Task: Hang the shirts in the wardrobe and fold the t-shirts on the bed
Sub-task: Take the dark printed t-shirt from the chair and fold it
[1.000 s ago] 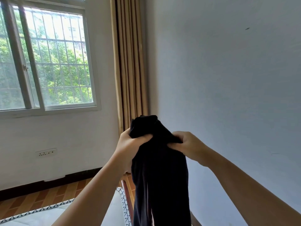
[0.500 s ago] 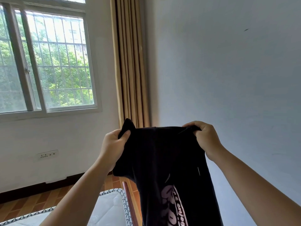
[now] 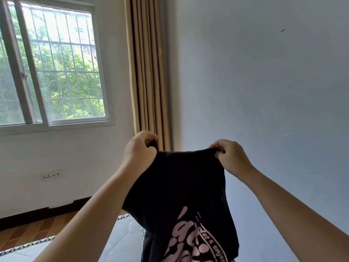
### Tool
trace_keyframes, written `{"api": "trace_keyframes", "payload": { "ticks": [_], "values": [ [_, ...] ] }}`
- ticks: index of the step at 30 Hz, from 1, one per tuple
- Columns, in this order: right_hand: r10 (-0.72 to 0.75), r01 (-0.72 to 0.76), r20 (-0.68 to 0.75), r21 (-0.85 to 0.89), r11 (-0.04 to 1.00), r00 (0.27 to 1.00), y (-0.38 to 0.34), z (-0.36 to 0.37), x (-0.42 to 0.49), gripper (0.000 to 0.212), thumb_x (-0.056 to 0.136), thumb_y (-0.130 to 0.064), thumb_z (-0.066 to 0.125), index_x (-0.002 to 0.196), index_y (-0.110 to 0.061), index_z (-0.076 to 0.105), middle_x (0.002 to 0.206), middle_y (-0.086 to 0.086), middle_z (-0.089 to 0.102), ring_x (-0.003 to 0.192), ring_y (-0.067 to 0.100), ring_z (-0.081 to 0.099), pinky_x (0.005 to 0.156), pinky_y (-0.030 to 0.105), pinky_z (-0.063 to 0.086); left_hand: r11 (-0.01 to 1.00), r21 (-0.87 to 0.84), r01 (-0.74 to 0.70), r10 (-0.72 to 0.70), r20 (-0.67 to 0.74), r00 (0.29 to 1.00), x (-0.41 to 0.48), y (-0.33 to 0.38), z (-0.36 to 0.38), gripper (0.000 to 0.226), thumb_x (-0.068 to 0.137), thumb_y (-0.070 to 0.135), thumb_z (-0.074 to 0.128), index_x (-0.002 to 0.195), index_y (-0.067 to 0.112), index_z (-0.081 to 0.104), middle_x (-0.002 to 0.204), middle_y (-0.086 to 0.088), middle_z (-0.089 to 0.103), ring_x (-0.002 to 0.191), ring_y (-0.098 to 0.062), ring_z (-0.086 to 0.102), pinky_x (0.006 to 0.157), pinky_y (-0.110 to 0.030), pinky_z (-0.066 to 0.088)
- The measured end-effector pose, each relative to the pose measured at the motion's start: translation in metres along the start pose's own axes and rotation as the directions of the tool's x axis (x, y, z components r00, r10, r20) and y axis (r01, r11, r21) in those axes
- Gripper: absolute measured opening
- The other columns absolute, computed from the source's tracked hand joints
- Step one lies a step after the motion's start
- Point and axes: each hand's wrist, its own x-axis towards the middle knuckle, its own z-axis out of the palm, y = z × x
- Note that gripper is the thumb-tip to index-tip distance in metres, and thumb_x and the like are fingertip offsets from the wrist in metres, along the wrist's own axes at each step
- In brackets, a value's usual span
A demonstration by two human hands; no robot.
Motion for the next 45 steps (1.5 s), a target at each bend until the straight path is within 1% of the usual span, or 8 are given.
{"api": "trace_keyframes", "payload": {
  "ticks": [5,10,14,18,26,33,38,45],
  "values": [
    [-0.151,0.148,0.006,0.146,0.978,0.989,-0.034,0.029,-0.011,0.034,0.081,0.008,0.056,0.074,-0.025,0.060,0.073,-0.011,0.064,0.072,-0.001,0.061,0.065,0.006,0.046,0.972,0.099,-0.214,0.147,0.456,0.878,-0.038,0.016,0.040,0.049,0.080,0.027,0.067,0.124,0.023,0.045,0.103,0.010,0.057,0.093,-0.007,0.055,0.068,-0.010,0.039],
    [-0.176,0.131,0.167,0.250,0.959,0.970,-0.036,0.031,-0.018,0.029,0.082,0.002,0.064,0.077,-0.027,0.058,0.077,-0.005,0.065,0.075,0.007,0.062,0.067,0.012,0.047,0.982,0.019,-0.188,0.169,0.354,0.920,-0.035,0.013,0.050,0.004,0.087,0.017,0.059,0.089,0.014,0.057,0.074,0.008,0.056,0.070,-0.010,0.052,0.062,-0.022,0.041],
    [-0.076,-0.028,0.259,0.375,0.927,0.963,-0.026,0.028,-0.021,0.012,0.086,-0.010,0.066,0.087,-0.019,0.059,0.078,-0.001,0.062,0.075,0.012,0.061,0.070,0.026,0.054,0.992,-0.012,-0.129,0.124,0.361,0.924,-0.041,0.011,0.054,0.010,0.093,0.013,0.052,0.092,0.008,0.060,0.078,0.001,0.059,0.075,-0.016,0.055,0.073,-0.035,0.047],
    [0.024,-0.205,0.487,0.322,0.924,0.873,-0.010,0.028,-0.028,0.013,0.090,-0.029,0.060,0.099,-0.020,0.057,0.087,-0.004,0.064,0.084,0.008,0.061,0.074,0.019,0.049,0.991,-0.112,-0.067,0.096,0.280,0.955,-0.041,0.015,0.047,0.015,0.095,0.010,0.048,0.084,0.013,0.057,0.075,0.003,0.059,0.075,-0.017,0.057,0.078,-0.039,0.049],
    [0.042,-0.206,0.654,0.177,0.962,0.756,0.022,0.045,-0.041,0.004,0.088,-0.011,0.062,0.090,-0.015,0.061,0.082,-0.003,0.062,0.079,0.006,0.061,0.073,0.017,0.046,0.958,-0.278,-0.062,0.094,0.103,0.990,-0.035,0.016,0.028,0.021,0.096,0.015,0.049,0.078,0.022,0.057,0.075,0.003,0.059,0.077,-0.014,0.056,0.076,-0.030,0.047],
    [0.156,-0.126,0.291,-0.121,0.985,0.944,0.047,0.021,-0.023,0.019,0.079,-0.003,0.060,0.071,-0.021,0.056,0.074,-0.001,0.060,0.068,0.011,0.054,0.057,0.014,0.039,0.994,0.106,-0.017,0.000,0.155,0.988,-0.028,-0.016,0.009,0.030,0.073,0.037,0.077,0.077,0.017,0.055,0.074,0.003,0.058,0.068,-0.009,0.054,0.056,-0.017,0.043],
    [0.103,-0.084,0.136,-0.136,0.987,0.985,0.042,0.009,-0.009,0.019,0.082,0.002,0.054,0.077,-0.015,0.057,0.079,-0.002,0.060,0.072,0.013,0.053,0.058,0.015,0.040,0.990,0.133,0.055,-0.088,0.257,0.962,-0.027,-0.031,0.010,0.027,0.071,0.027,0.081,0.078,0.012,0.059,0.072,0.001,0.060,0.065,-0.010,0.055,0.059,-0.021,0.046],
    [0.136,-0.137,-0.017,-0.169,0.976,0.991,0.049,-0.007,0.004,0.028,0.079,0.011,0.045,0.081,-0.013,0.060,0.081,-0.004,0.058,0.079,0.015,0.053,0.067,0.021,0.038,0.948,0.291,-0.128,0.015,0.361,0.932,-0.019,-0.046,0.005,0.026,0.076,0.005,0.064,0.062,0.017,0.047,0.062,0.004,0.049,0.063,-0.018,0.044,0.054,-0.022,0.035]
  ]
}}
